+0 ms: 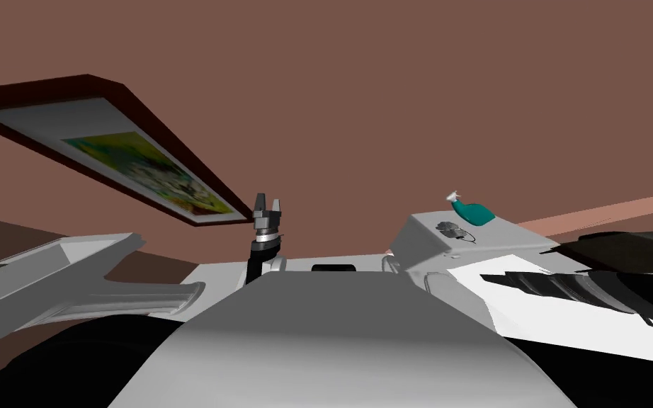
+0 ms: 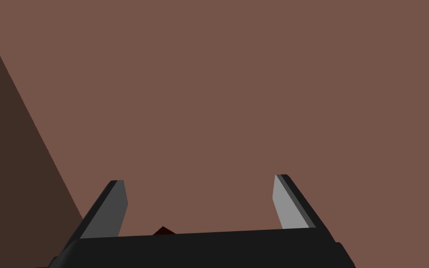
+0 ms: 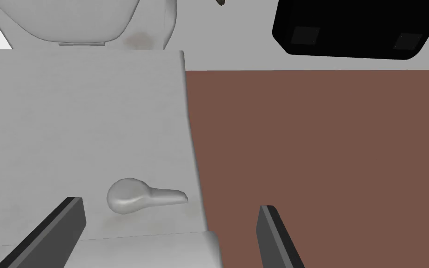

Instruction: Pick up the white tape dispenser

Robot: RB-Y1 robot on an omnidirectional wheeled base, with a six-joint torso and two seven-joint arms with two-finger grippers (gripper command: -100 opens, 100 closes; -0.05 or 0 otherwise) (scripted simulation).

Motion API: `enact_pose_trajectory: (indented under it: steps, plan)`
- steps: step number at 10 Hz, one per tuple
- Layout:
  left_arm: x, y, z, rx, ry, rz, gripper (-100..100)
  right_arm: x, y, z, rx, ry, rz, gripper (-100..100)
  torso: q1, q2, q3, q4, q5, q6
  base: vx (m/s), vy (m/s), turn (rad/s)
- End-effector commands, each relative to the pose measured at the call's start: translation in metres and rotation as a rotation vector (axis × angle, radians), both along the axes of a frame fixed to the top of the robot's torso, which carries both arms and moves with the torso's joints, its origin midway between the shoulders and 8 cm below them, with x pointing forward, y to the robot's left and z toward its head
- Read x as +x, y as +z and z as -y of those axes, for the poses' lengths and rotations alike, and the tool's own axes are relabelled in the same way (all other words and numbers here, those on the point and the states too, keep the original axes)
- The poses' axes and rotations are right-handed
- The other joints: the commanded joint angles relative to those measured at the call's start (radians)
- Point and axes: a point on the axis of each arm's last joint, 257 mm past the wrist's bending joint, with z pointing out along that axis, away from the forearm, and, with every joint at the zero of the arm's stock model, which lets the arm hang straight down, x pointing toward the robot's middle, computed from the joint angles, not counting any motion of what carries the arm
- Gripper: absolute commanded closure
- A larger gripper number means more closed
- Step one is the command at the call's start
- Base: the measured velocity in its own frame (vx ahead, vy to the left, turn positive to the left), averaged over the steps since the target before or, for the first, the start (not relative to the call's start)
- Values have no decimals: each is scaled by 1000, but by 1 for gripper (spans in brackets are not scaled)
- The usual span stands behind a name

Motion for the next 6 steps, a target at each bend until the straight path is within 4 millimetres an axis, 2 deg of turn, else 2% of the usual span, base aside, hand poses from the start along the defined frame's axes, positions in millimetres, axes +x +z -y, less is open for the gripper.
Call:
enact_pose_trajectory:
  steps: [1,4,5,6]
  plan:
    - [0,0,0,0,0,0,0,7,24,22,-72,3,13,-100,0,0,0,0,0,0,122,21,251]
    - [0,0,0,0,0,0,0,24,57,46,-154,8,53,-100,1,-9,-6,-2,0,0,195,25,219]
    - [0,0,0,0,0,0,0,19,53,41,-139,8,44,-100,2,-10,-6,-3,0,0,91,16,37]
    - [0,0,0,0,0,0,0,20,54,42,-142,8,46,0,2,-4,-3,-1,0,1,17,2,-2]
